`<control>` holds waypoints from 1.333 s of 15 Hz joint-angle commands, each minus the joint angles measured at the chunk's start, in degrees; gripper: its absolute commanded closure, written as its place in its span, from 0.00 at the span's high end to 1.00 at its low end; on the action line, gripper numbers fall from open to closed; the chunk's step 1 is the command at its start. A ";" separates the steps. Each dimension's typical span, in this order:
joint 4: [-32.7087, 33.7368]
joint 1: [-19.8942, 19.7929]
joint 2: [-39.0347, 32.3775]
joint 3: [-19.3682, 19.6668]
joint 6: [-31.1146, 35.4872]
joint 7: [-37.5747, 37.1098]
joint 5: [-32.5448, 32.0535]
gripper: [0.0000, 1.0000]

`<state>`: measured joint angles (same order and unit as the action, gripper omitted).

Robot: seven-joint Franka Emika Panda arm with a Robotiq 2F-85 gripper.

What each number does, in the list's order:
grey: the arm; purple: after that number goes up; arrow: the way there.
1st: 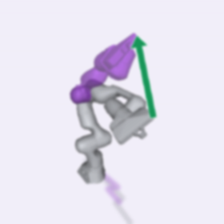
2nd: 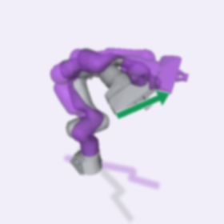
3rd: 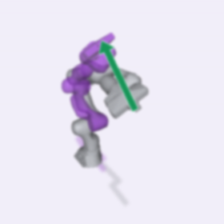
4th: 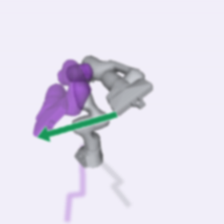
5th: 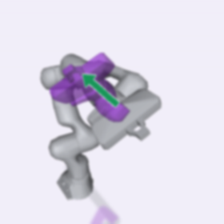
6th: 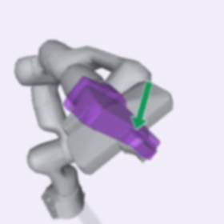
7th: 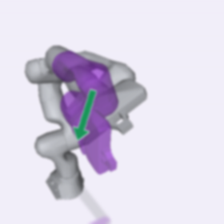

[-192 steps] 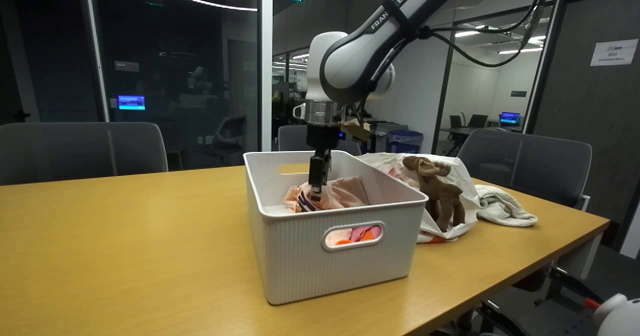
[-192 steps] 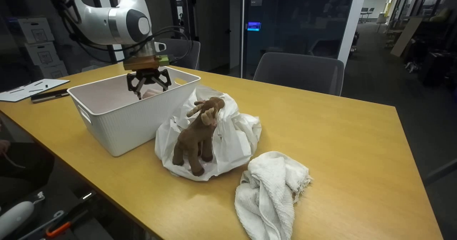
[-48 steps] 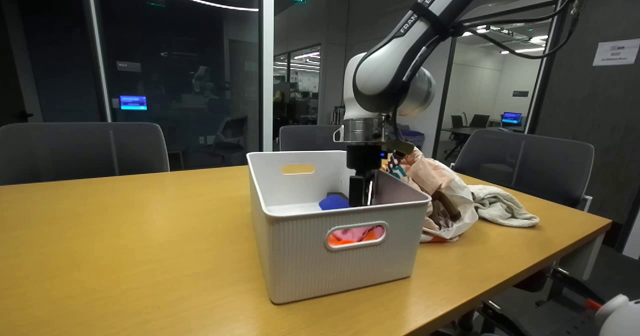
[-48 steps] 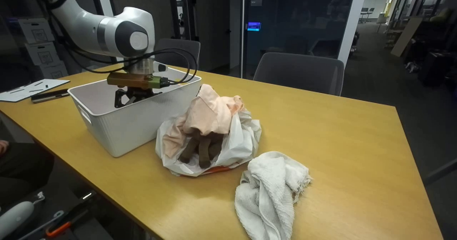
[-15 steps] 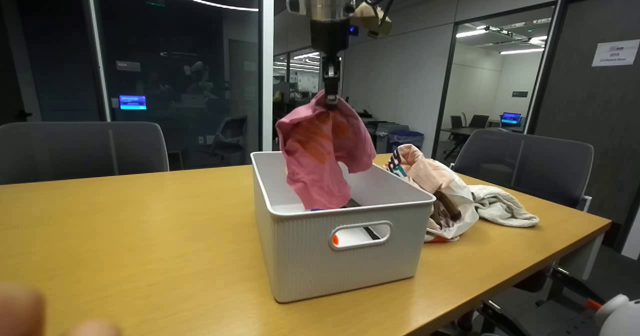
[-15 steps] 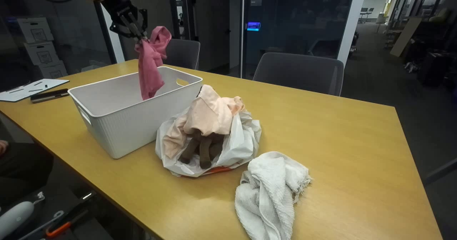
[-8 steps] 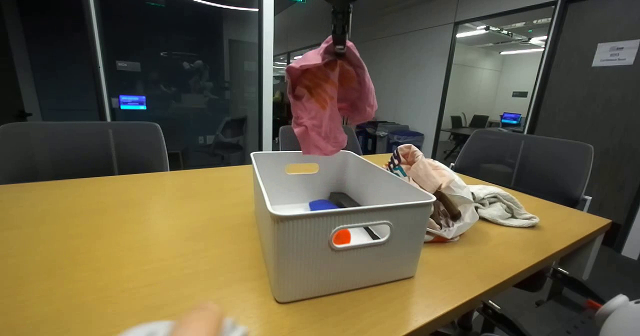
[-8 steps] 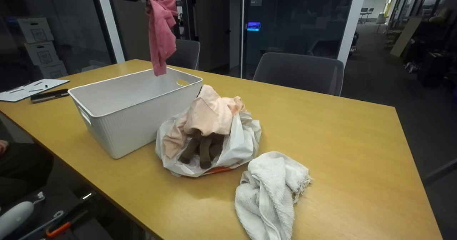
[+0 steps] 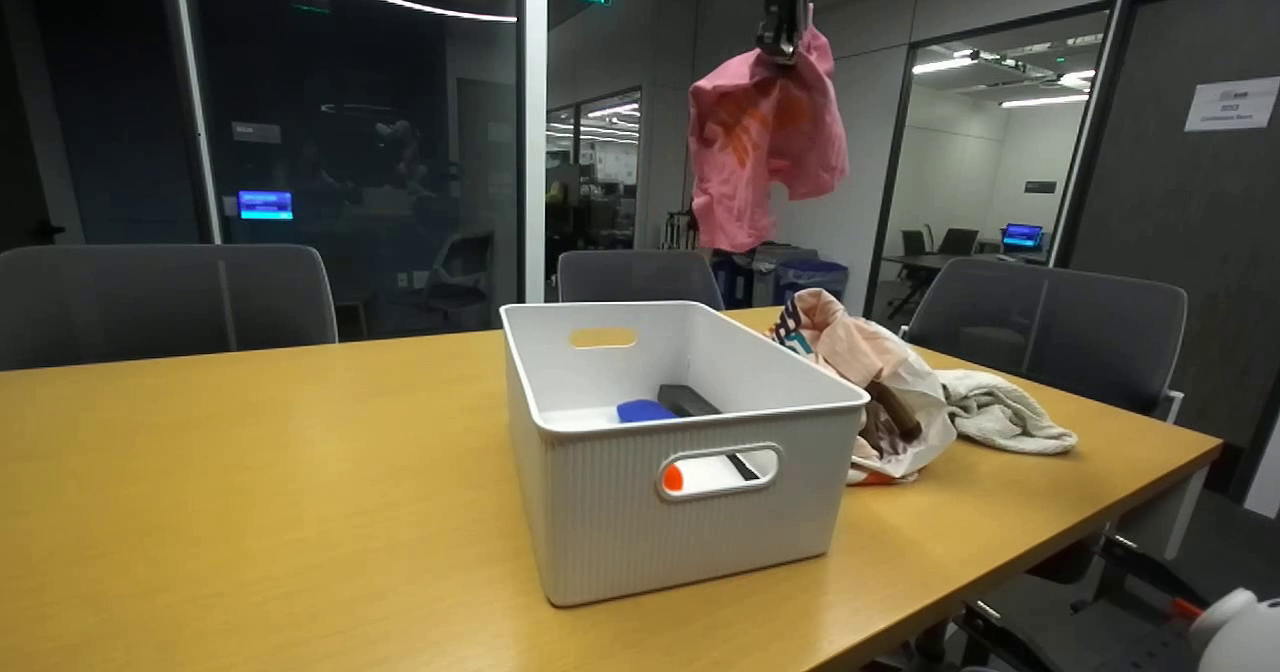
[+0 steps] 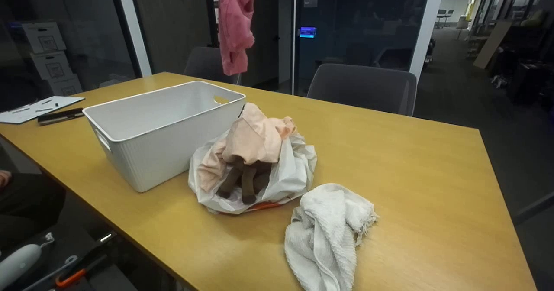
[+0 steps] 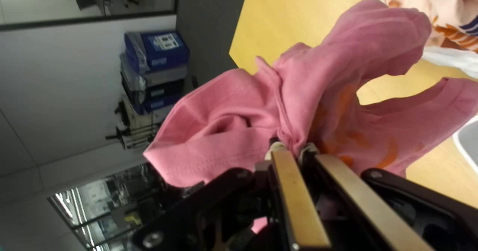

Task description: Take out the clothes from the box and place them on the counter

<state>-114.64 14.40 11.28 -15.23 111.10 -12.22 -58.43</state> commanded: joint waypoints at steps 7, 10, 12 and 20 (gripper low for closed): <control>-12.47 -1.18 3.44 -1.09 -11.80 -26.57 4.82 0.03; -16.40 -1.29 2.96 -0.48 -10.30 -30.82 7.44 0.03; -18.75 -1.60 2.23 0.29 -7.86 -31.97 7.29 0.03; -22.88 -4.00 -3.33 4.22 9.93 -32.74 6.03 0.04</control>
<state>-137.10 11.66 9.53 -12.18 114.18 -44.54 -51.49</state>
